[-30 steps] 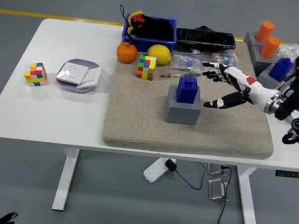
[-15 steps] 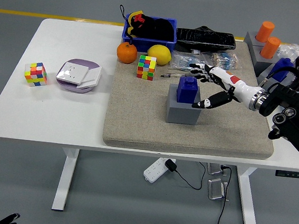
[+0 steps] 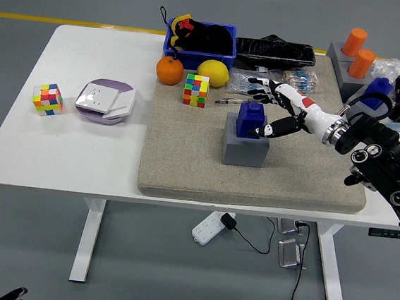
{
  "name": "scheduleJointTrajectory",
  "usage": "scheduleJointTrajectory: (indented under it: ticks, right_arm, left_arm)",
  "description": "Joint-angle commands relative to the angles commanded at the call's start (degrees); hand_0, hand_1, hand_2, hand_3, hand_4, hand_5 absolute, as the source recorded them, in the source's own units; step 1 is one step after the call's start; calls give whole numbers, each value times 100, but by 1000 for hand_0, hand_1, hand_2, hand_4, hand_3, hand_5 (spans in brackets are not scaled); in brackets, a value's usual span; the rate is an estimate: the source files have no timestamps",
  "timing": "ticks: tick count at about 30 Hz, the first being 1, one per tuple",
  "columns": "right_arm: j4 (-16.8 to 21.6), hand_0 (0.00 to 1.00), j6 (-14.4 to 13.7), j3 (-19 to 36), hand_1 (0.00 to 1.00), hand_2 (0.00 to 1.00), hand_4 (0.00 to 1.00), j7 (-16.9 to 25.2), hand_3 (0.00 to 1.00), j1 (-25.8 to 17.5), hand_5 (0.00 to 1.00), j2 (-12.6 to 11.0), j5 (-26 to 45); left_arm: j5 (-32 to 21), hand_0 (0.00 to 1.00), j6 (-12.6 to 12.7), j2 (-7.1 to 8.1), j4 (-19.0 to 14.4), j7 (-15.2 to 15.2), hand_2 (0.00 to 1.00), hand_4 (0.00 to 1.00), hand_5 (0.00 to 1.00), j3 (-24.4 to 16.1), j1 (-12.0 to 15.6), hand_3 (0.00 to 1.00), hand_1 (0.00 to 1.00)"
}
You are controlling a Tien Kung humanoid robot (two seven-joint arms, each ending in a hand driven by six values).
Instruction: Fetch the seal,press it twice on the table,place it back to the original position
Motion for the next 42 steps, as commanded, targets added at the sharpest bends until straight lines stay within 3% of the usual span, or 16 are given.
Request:
scheduleJointTrajectory:
  ticks: [1, 9, 18, 30, 31, 36, 37, 42]
  right_arm:
    - [-40, 827, 20, 13, 757, 762, 953, 14, 865, -10, 2, 14, 99]
    - [-304, 816, 174, 124, 753, 758, 958, -19, 868, -95, 2, 153, 655]
    - [-398, 808, 118, 96, 752, 764, 957, -11, 866, -178, 2, 300, 865]
    - [-440, 765, -48, -22, 718, 752, 889, 51, 848, -251, 2, 367, 990]
    - [-442, 721, -57, -27, 659, 686, 828, 54, 782, -256, 2, 370, 994]
    - [-448, 721, -163, -67, 659, 686, 828, 86, 782, -281, 2, 375, 986]
    - [-449, 672, -173, -73, 555, 613, 797, 90, 708, -285, 2, 376, 985]
    - [-438, 672, -212, -121, 555, 613, 797, 101, 708, -312, 2, 380, 1021]
  left_arm:
    - [-13, 809, -2, -4, 1, 0, 761, 679, 433, 16, 6, 799, 785]
    - [427, 809, 17, -34, 1, 84, 762, 680, 433, -420, 46, 800, 785]
    - [60, 808, -27, -56, -1, 5, 762, 680, 433, -31, 34, 800, 785]
    - [34, 809, -42, -74, 1, 5, 763, 684, 433, 15, 43, 800, 786]
    - [50, 809, -42, -75, 1, 8, 763, 685, 432, -2, 43, 800, 788]
    - [44, 809, -47, -80, 1, 1, 763, 685, 432, 3, 42, 800, 788]
    - [42, 809, -49, -82, 1, -1, 763, 685, 428, 3, 43, 800, 788]
    - [230, 809, -43, -91, 1, 27, 763, 685, 428, -202, 41, 800, 788]
